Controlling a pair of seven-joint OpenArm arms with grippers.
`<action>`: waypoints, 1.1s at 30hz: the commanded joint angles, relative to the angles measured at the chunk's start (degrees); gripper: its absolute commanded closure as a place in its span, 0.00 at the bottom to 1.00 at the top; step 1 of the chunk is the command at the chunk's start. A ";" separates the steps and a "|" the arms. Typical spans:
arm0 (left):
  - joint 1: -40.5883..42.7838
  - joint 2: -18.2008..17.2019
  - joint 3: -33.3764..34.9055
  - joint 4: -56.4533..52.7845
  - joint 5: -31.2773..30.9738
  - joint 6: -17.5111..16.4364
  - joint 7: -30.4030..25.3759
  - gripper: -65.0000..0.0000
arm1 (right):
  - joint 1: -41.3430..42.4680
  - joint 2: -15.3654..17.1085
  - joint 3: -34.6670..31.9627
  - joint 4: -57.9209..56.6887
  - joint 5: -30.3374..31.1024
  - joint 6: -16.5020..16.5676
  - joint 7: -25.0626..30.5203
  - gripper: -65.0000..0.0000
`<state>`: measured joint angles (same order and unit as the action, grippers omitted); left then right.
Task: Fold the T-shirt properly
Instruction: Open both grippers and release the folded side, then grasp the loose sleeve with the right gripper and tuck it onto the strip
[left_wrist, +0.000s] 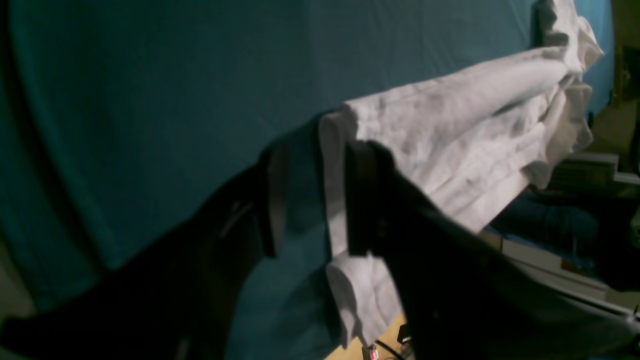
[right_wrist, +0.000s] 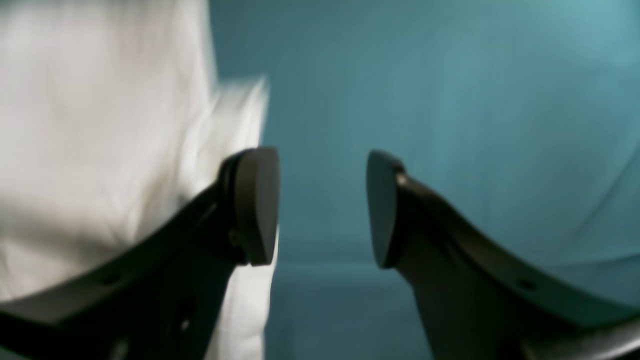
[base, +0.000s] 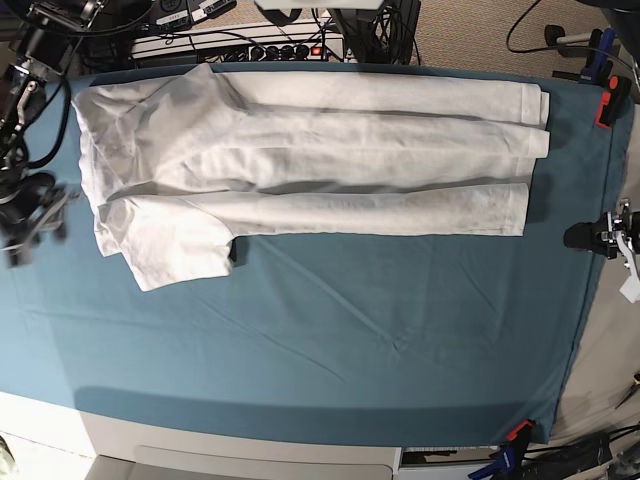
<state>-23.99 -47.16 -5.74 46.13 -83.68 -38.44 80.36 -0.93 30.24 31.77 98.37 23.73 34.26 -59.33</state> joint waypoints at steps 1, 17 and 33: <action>-1.77 -1.95 -0.87 1.11 -1.32 0.07 -0.36 0.71 | 1.05 1.99 2.60 3.39 0.63 -0.37 1.62 0.56; -2.78 -5.35 -15.82 4.31 -1.32 0.00 -0.36 0.74 | 19.74 -5.97 5.03 -23.82 9.90 -0.81 5.29 0.56; -2.64 -5.07 -15.82 4.31 -1.32 -0.02 -0.36 0.74 | 34.34 -6.47 -0.94 -53.27 1.99 -4.57 3.65 0.56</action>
<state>-25.43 -50.63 -21.08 49.65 -83.61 -38.24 80.60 31.79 22.85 30.68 44.14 24.97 29.54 -56.69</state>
